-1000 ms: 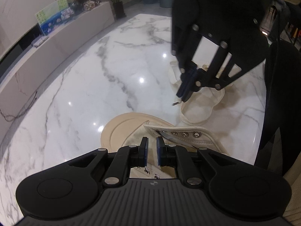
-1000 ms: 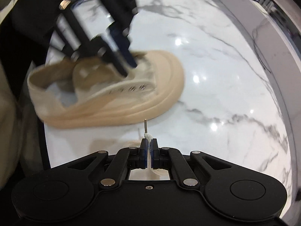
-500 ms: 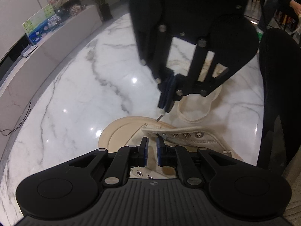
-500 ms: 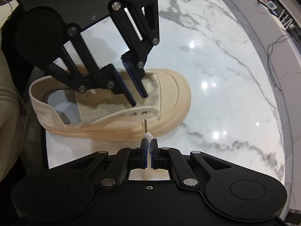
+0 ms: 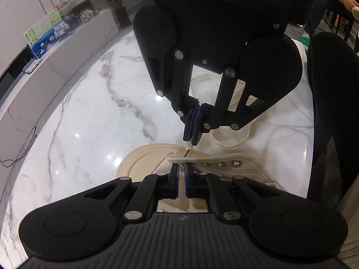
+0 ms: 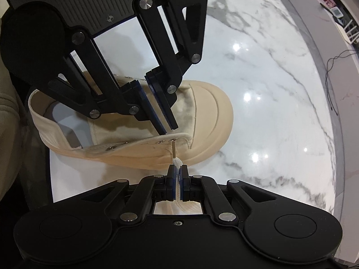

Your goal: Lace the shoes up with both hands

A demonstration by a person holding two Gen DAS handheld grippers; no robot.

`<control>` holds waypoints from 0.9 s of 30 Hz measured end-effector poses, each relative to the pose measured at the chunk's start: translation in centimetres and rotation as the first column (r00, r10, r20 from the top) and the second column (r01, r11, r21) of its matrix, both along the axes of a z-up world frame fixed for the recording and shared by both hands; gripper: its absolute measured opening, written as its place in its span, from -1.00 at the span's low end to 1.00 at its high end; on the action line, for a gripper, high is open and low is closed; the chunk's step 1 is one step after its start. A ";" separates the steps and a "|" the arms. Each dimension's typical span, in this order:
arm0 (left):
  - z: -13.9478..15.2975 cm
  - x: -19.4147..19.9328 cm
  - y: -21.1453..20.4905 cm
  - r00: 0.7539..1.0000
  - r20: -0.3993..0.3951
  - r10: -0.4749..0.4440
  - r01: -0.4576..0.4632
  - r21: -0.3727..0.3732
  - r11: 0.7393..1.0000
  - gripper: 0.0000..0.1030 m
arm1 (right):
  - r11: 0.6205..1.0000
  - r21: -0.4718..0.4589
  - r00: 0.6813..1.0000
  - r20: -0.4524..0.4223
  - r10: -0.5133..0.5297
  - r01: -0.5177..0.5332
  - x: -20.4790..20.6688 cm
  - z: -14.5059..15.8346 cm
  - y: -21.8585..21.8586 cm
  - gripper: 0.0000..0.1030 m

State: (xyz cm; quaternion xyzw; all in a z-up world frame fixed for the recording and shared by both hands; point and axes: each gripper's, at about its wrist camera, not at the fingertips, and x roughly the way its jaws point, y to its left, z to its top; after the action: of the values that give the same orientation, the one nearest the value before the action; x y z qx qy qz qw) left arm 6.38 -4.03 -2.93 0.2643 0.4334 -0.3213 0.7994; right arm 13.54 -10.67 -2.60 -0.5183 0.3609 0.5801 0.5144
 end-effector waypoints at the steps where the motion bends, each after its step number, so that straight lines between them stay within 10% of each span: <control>1: 0.0 0.0 0.0 1.000 0.000 -0.001 0.001 0.001 1.000 -0.93 | 1.000 -0.002 1.000 0.001 0.003 -0.003 0.0 0.0 0.1 -0.97; 21: 0.1 -0.3 0.1 1.000 0.001 -0.013 0.013 0.009 1.000 -0.92 | 0.999 0.045 1.000 -0.027 -0.007 0.008 0.7 1.1 0.5 -0.96; 27: 0.2 -0.4 0.2 1.000 -0.001 -0.004 0.004 0.009 1.000 -0.92 | 0.998 0.024 0.998 -0.043 0.055 -0.054 0.5 -0.1 -0.8 -0.53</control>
State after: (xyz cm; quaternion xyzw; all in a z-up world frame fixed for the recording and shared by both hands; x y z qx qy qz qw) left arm 5.96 -3.87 -2.75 0.2686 0.4347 -0.3211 0.7974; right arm 14.06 -11.50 -2.66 -0.5094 0.3512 0.6093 0.4959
